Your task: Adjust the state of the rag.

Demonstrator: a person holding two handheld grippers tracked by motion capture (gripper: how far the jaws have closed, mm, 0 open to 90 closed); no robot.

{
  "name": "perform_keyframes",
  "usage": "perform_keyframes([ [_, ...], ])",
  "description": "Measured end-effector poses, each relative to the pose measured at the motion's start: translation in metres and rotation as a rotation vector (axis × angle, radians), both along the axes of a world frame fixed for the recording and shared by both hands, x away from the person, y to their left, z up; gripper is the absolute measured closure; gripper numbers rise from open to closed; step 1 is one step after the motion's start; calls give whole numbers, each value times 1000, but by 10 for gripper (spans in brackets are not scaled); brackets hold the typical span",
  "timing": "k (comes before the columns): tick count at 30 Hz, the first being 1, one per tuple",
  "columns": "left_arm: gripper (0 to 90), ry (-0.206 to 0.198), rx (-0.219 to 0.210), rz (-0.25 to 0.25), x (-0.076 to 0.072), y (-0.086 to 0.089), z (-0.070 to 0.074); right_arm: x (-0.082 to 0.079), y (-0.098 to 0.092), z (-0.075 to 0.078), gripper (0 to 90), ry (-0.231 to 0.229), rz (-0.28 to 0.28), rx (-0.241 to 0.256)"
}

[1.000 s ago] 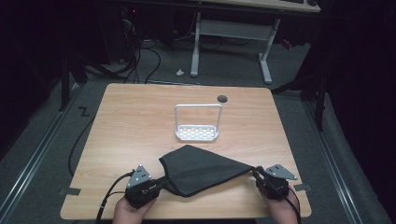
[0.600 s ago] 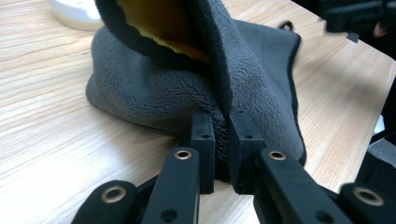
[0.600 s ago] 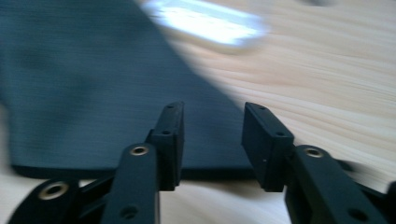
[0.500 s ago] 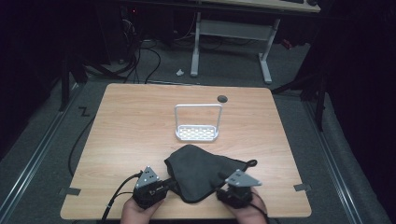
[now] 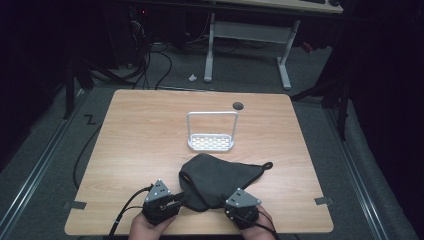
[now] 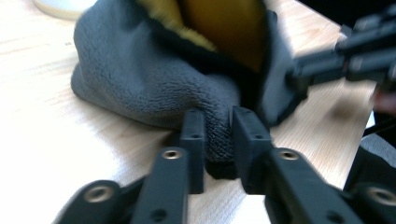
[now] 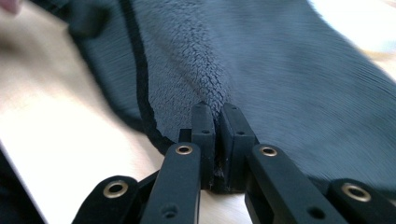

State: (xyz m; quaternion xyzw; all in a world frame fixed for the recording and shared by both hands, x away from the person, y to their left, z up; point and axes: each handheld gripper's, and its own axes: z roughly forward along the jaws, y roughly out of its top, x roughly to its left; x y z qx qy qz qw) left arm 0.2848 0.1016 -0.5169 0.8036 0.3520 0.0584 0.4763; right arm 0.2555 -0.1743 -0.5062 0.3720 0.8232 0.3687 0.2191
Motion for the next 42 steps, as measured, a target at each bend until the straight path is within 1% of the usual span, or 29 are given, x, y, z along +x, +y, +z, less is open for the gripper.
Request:
perform_keyframes([
  [2, 841, -1, -1, 2, 0, 1, 0, 3, -13, 3, 861, -18, -46, 5],
  [4, 842, 1, -1, 10, 1, 4, 1, 8, -37, 7, 862, -43, -132, 9],
  [5, 842, 2, -7, 20, 2, 8, 1, 8, -37, 7, 862, -43, -132, 9],
  [6, 840, 6, -6, 31, 4, 12, 1, 11, -47, 8, 861, -50, -164, 8],
  [7, 839, 14, -9, 42, 5, 17, 1, 14, -66, 10, 861, -57, -224, 22],
  [10, 839, 30, -31, 90, 11, 37, 1, 15, -92, 13, 861, -66, -304, 40],
  [14, 840, 27, -53, 115, 15, 49, 6, 16, -109, 15, 861, -80, -355, 52],
  [16, 843, 24, -68, 106, 14, 52, 12, 17, -116, 17, 860, -90, -373, 65],
  [17, 843, -8, -68, 90, 7, 52, 22, 15, -119, 22, 860, -104, -379, 79],
  [19, 843, -25, -61, 84, 3, 52, 27, 11, -117, 28, 860, -135, -380, 76],
  [20, 843, -26, -82, 78, -2, 54, 34, 9, -117, 31, 859, -140, -382, 82],
  [21, 843, -26, -82, 78, -2, 54, 34, 9, -117, 31, 859, -140, -382, 82],
  [22, 843, -28, -108, 73, -6, 57, 39, 7, -116, 34, 858, -142, -381, 97],
  [24, 841, -30, -128, 72, -8, 61, 46, 5, -114, 41, 857, -161, -374, 102],
  [26, 838, -44, -147, 95, -5, 69, 54, 5, -111, 52, 853, -182, -357, 128],
  [28, 834, -39, -155, 105, 0, 72, 56, 6, -109, 55, 852, -191, -353, 126],
  [29, 832, -26, -168, 136, 12, 78, 56, 13, -103, 59, 850, -202, -342, 111],
  [30, 832, -26, -168, 136, 12, 78, 56, 13, -103, 59, 850, -202, -342, 111],
  [31, 832, -12, -162, 159, 22, 79, 53, 19, -101, 60, 848, -202, -337, 107],
  [32, 831, -2, -150, 176, 30, 80, 50, 37, -94, 56, 847, -183, -334, 87],
  [33, 830, 5, -132, 187, 36, 79, 47, 45, -92, 54, 847, -173, -331, 75],
  [35, 830, 51, -56, 235, 64, 75, 32, 68, -85, 44, 847, -140, -333, 41],
  [36, 829, 73, -41, 247, 72, 73, 26, 76, -83, 40, 847, -129, -334, 27],
  [37, 829, 73, -41, 247, 72, 73, 26, 76, -83, 40, 847, -129, -334, 27],
  [38, 829, 84, 0, 254, 80, 70, 20, 100, -79, 25, 848, -81, -344, -15],
  [39, 829, 86, 40, 258, 85, 65, 15, 100, -79, 25, 848, -81, -344, -15],
  [40, 829, 93, 74, 262, 90, 62, 10, 109, -77, 18, 848, -57, -352, -33],
  [41, 829, 108, 99, 264, 94, 60, 6, 125, -76, 3, 849, -12, -353, -64],
  [42, 829, 123, 114, 269, 97, 59, 1, 130, -77, -2, 850, 8, -355, -73],
])
